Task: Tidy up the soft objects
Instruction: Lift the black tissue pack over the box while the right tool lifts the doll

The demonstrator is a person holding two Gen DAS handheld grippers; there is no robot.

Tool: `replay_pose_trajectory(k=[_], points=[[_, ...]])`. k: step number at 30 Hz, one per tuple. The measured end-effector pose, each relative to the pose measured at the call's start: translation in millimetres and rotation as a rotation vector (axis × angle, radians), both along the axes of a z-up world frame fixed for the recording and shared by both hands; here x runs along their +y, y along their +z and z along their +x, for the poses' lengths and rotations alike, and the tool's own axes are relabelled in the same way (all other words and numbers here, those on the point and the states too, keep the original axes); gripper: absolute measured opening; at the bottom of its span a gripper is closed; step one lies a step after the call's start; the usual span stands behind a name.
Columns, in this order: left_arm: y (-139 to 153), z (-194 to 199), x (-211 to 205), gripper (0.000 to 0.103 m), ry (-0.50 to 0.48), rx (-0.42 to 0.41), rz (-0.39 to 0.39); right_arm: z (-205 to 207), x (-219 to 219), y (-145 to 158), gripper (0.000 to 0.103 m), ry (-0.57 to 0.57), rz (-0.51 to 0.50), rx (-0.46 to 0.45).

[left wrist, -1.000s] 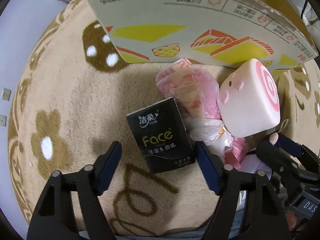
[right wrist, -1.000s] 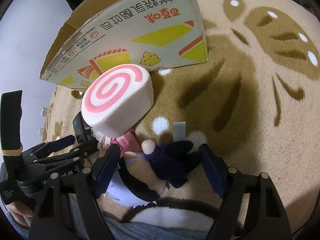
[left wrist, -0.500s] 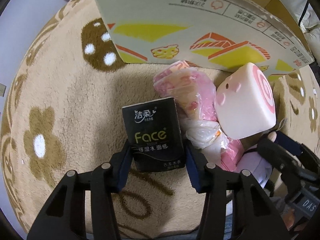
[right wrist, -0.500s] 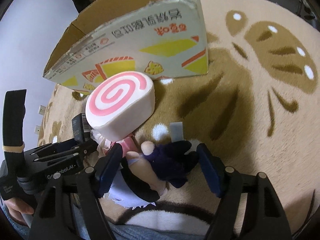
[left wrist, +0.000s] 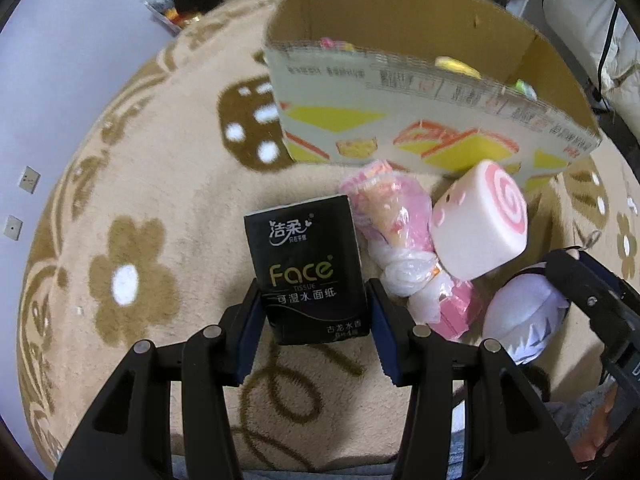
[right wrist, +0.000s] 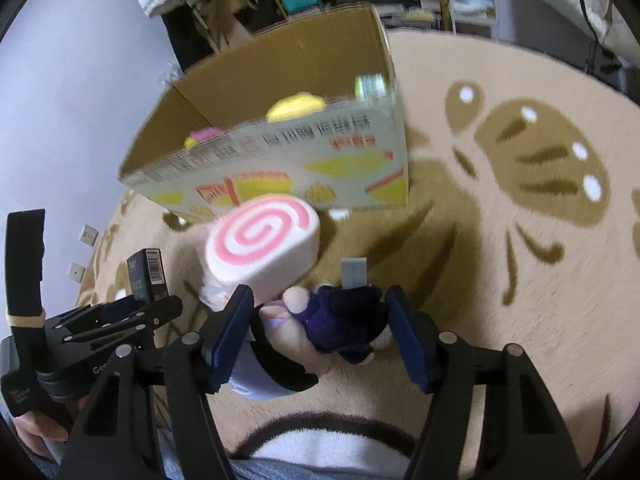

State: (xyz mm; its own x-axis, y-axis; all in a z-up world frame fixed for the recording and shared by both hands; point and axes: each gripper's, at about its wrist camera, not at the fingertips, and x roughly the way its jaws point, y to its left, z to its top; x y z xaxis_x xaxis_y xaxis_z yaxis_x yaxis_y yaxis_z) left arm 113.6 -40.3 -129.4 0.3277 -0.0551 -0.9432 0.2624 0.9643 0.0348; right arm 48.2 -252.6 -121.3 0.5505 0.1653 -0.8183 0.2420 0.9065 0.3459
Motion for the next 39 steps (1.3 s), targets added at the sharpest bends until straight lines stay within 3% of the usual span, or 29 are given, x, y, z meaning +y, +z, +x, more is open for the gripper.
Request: replay_pose_trajectory(k=[15, 19, 25, 39], points=[[72, -26, 3, 0.048, 0.038, -0.399, -0.029, -24, -7, 84, 0.071, -0.072, -0.168, -0.397], [86, -28, 2, 0.048, 0.039, -0.488, -0.028, -21, 1, 96, 0.071, -0.072, -0.255, -0.443], [104, -30, -2, 0.048, 0.041, -0.593, -0.003, -10, 9, 100, 0.071, -0.068, -0.294, -0.460], [128, -5, -16, 0.048, 0.033, -0.697, -0.021, 14, 0, 114, 0.071, -0.077, -0.361, -0.508]])
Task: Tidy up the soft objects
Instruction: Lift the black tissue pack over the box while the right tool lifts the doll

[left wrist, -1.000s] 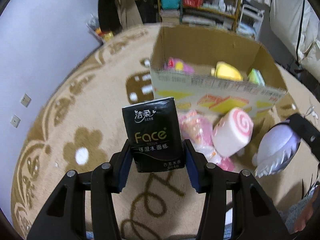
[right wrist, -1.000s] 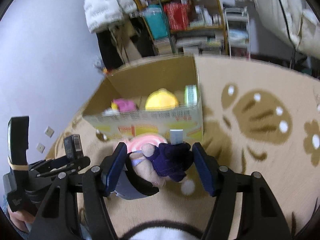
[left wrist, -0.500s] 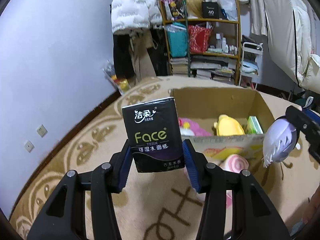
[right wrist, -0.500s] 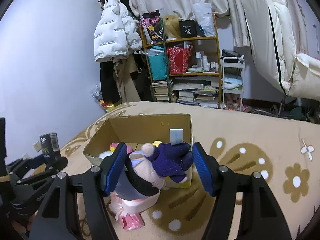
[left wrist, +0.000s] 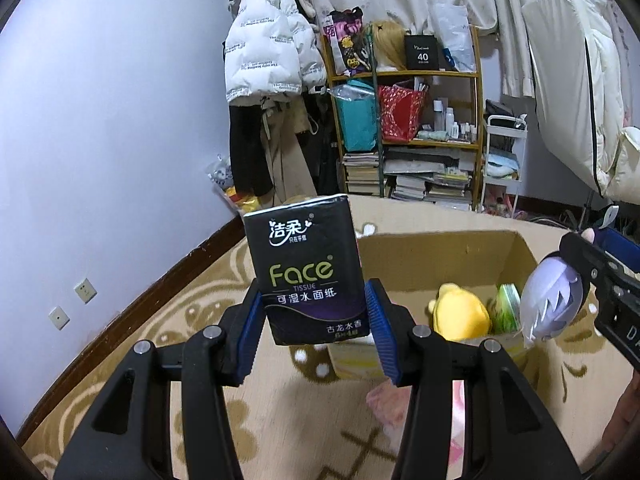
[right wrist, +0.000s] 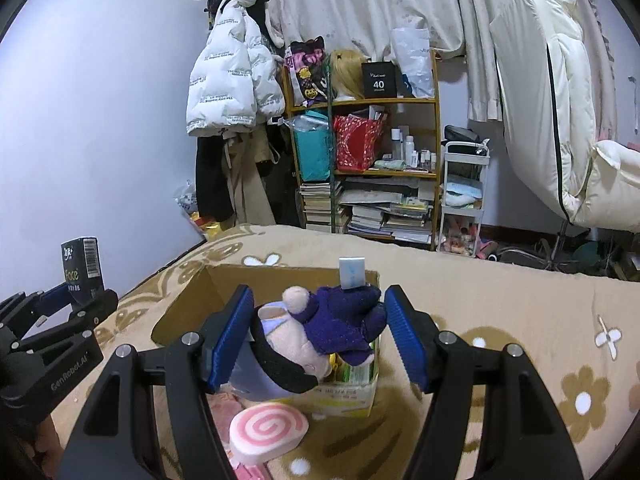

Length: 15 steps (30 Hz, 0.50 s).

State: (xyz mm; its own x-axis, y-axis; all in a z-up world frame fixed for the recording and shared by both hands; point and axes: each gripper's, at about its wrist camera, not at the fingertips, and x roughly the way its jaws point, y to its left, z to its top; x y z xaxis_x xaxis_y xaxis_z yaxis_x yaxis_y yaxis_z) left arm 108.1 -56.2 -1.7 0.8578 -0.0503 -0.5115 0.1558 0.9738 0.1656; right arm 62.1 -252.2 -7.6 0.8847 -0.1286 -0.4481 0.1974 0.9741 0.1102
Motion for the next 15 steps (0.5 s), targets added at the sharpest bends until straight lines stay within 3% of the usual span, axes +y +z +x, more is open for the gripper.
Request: replay_pose_trajectory(k=[6, 15], points=[[5, 13, -12, 0.048, -0.028, -0.033, 0.016, 8, -7, 2, 0.072, -0.002, -0.007, -0.006], [-2, 33, -28, 0.048, -0.065, -0.010, 0.022, 26, -19, 1, 0.073, 0.004, 0.014, 0.010]])
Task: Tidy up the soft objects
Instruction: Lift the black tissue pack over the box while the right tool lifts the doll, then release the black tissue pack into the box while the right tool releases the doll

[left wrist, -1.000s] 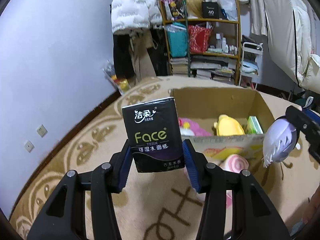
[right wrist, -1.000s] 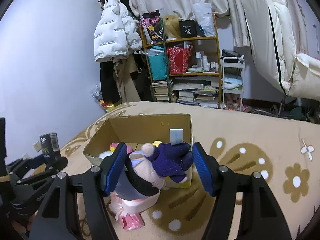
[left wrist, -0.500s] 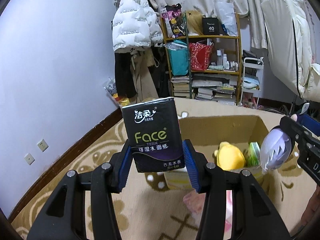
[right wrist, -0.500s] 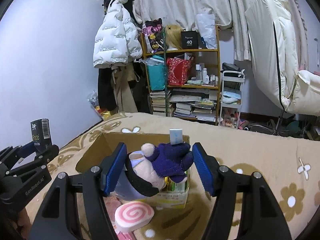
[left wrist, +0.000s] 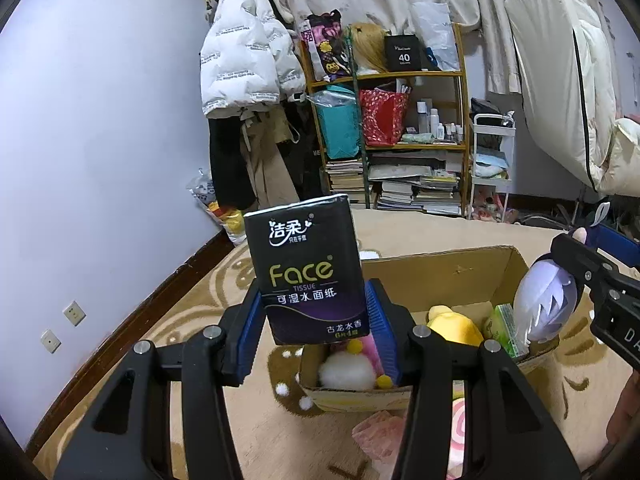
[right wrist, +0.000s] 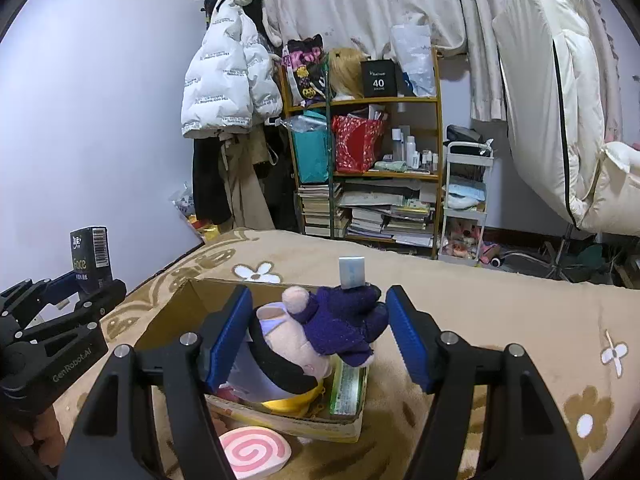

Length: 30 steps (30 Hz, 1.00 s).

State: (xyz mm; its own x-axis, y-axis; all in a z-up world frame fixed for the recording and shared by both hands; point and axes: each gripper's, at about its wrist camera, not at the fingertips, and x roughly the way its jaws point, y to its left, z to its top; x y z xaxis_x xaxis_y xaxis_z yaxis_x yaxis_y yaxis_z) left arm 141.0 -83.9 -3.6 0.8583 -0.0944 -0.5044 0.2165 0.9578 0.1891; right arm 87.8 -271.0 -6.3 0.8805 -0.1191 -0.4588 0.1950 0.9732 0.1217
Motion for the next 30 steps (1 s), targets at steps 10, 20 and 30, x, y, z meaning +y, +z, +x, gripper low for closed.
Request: replay_pose_trajectory(k=[10, 20, 30], points=[[-8, 4, -12, 0.048, -0.038, 0.012, 0.015, 10, -5, -3, 0.073, 0.023, 0.004, 0.000], [-18, 9, -17, 0.048, -0.086, 0.066, 0.006, 33, -5, -16, 0.075, 0.077, -0.045, 0.014], [-39, 21, -21, 0.048, -0.105, 0.146, 0.012, 40, -8, -34, 0.077, 0.076, -0.017, 0.034]])
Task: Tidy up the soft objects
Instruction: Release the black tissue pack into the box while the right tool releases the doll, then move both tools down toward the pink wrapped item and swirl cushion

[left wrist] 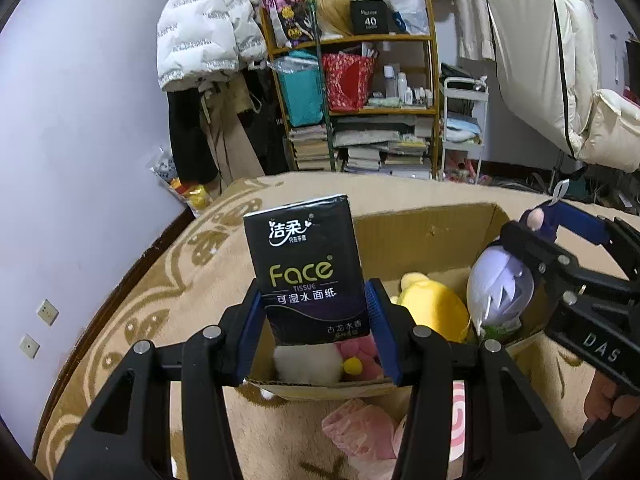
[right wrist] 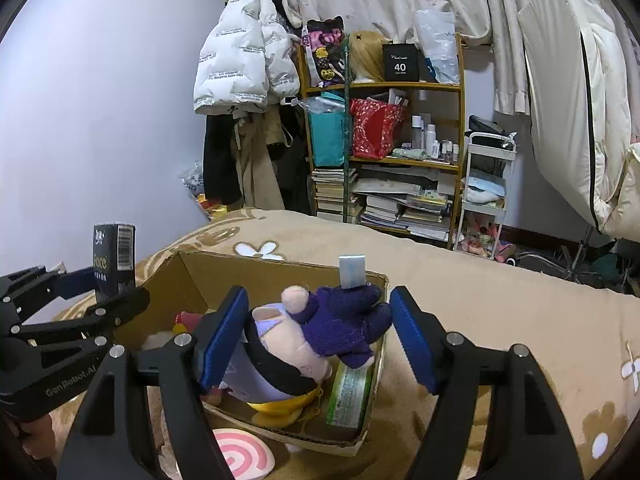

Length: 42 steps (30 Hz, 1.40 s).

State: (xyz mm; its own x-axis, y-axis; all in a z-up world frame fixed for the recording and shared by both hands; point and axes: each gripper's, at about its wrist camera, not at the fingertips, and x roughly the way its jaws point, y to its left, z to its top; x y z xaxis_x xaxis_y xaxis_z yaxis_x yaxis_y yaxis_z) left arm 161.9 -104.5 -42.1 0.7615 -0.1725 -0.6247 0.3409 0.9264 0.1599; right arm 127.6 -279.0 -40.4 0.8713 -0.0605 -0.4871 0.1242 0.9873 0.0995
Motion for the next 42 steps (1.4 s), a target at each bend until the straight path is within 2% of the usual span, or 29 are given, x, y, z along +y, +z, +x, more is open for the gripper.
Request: replay_pose_trajectory(k=[6, 14, 31, 34, 36, 39, 42], points=[[-9, 3, -1, 0.048, -0.011, 0.035, 0.006, -2, -7, -8, 0.079, -0.005, 0.043, 0.007], [-24, 8, -5, 0.049, -0.019, 0.100, 0.019, -1, -9, -12, 0.081, 0.020, 0.050, 0.020], [-30, 12, 0, 0.051, 0.007, 0.134, 0.040, -4, -9, -22, 0.084, 0.052, 0.070, 0.058], [-26, 10, 3, 0.058, 0.016, 0.131, 0.045, -5, -9, -21, 0.085, 0.060, 0.080, 0.066], [-24, 8, 5, 0.072, 0.020, 0.133, 0.046, -5, -9, -19, 0.085, 0.071, 0.084, 0.068], [-19, 3, 7, 0.077, 0.029, 0.115, 0.053, -10, -9, -15, 0.085, 0.079, 0.084, 0.054], [-15, -2, 12, 0.084, 0.046, 0.113, 0.051, -16, -7, -11, 0.095, 0.077, 0.087, 0.047]])
